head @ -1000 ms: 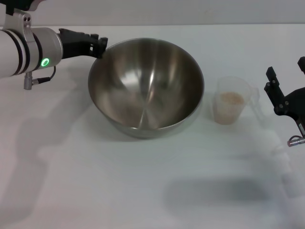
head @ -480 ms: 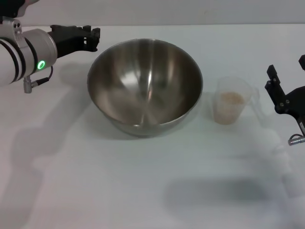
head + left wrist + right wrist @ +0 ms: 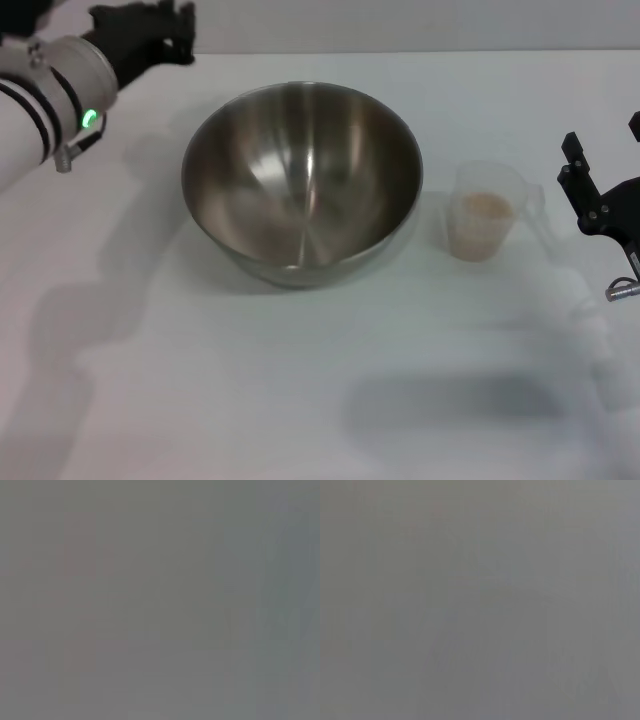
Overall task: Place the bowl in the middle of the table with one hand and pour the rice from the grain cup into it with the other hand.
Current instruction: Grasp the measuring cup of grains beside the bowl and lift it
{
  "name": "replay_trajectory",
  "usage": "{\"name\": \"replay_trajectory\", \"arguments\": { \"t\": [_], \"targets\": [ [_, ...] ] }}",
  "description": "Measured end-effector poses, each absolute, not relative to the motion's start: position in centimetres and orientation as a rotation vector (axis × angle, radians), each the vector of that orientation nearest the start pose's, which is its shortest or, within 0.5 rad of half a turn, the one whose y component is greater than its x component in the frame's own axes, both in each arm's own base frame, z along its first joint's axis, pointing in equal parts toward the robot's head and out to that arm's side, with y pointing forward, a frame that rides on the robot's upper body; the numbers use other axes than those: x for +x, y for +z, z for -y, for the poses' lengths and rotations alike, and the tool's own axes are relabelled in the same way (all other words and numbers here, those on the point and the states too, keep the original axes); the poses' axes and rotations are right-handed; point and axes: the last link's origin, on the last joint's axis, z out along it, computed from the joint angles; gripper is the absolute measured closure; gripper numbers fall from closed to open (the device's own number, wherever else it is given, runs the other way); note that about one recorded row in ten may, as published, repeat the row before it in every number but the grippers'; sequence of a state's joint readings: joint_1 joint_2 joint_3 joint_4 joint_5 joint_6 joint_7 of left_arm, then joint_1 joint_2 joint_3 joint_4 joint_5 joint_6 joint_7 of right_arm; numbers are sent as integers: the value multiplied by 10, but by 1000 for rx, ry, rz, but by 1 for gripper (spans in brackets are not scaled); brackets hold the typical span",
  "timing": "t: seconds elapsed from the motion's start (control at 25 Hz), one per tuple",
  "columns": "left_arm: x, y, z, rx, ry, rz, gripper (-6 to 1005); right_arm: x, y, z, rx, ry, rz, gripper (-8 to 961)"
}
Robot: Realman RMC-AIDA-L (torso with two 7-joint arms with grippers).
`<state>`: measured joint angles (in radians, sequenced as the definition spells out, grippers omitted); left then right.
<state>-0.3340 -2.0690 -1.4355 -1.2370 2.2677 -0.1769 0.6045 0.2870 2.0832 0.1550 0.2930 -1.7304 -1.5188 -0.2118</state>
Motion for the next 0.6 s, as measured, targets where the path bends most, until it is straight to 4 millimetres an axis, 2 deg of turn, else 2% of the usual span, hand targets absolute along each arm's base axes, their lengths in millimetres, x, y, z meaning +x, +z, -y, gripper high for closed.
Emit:
{"name": "replay_trajectory", "arguments": {
  "t": [0.24, 0.44, 0.6],
  "targets": [
    [-198, 5, -411, -1833, -512, 660, 808, 311, -38, -251, -1606, 682, -245, 282],
    [-197, 7, -397, -1651, -602, 485, 802, 311, -38, -251, -1606, 682, -245, 282],
    [-196, 12, -393, -1603, -624, 437, 797, 310, -38, -251, -1607, 684, -247, 281]
  ]
}}
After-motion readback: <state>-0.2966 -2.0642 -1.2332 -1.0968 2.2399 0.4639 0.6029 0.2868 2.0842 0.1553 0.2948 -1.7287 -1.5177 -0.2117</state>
